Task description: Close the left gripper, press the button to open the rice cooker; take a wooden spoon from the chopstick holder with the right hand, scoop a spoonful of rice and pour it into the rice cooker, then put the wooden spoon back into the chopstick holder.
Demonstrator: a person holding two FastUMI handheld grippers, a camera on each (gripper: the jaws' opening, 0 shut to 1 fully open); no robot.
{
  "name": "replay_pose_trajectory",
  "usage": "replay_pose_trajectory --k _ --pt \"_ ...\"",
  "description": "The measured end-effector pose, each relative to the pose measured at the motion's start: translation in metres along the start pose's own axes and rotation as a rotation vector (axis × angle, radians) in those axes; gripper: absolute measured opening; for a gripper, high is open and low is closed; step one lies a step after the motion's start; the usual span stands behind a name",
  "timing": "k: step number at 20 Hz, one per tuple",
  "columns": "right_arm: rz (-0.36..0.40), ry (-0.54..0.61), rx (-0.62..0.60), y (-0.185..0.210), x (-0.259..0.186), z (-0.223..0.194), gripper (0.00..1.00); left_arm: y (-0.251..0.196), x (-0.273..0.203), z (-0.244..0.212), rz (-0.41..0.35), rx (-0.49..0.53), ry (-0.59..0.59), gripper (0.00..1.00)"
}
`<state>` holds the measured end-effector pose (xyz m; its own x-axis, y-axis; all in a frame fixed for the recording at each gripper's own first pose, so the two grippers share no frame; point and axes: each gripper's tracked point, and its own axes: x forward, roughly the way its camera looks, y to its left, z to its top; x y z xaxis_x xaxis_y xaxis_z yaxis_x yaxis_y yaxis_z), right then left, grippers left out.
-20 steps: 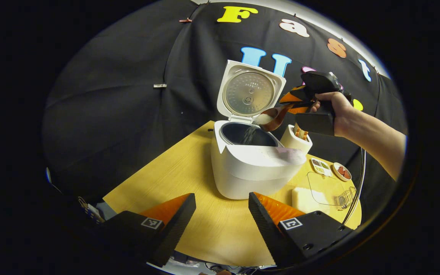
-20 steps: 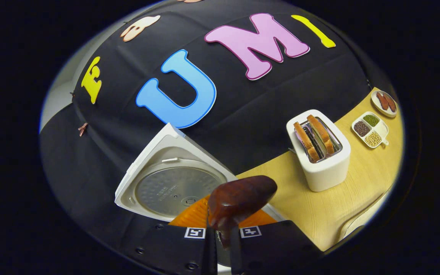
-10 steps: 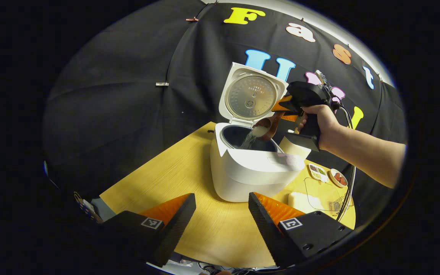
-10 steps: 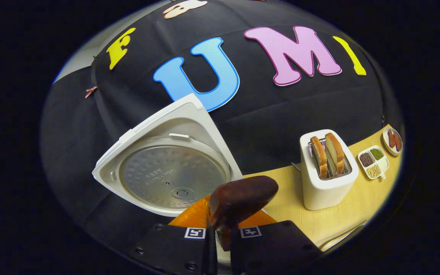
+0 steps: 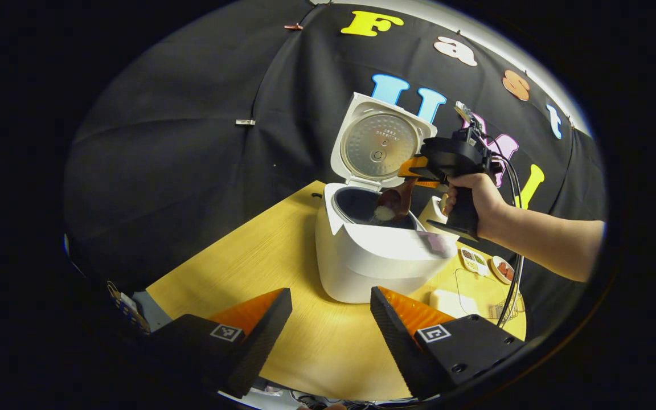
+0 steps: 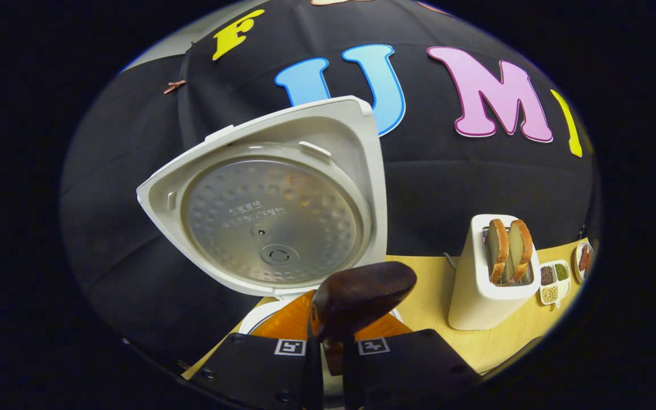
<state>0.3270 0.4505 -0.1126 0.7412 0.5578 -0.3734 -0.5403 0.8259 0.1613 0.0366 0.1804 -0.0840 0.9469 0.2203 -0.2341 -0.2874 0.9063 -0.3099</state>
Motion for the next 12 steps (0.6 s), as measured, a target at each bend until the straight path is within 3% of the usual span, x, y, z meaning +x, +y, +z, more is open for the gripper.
replay_pose_trajectory --k 3,4,5,12 --pt "0.013 0.002 -0.076 0.005 -0.001 -0.003 0.18 0.003 -0.002 0.0 0.007 -0.003 -0.004 0.96" --pt "0.023 0.005 -0.09 0.01 -0.002 -0.006 0.13 0.003 -0.003 -0.001 0.008 -0.006 -0.005 0.96" --pt "0.031 0.007 -0.109 0.014 -0.003 -0.007 0.18 0.003 -0.003 -0.002 0.009 -0.008 -0.004 0.96" --pt "0.113 0.007 -0.315 0.042 -0.018 -0.02 0.18 0.002 -0.008 -0.005 0.012 -0.001 -0.012 0.96"
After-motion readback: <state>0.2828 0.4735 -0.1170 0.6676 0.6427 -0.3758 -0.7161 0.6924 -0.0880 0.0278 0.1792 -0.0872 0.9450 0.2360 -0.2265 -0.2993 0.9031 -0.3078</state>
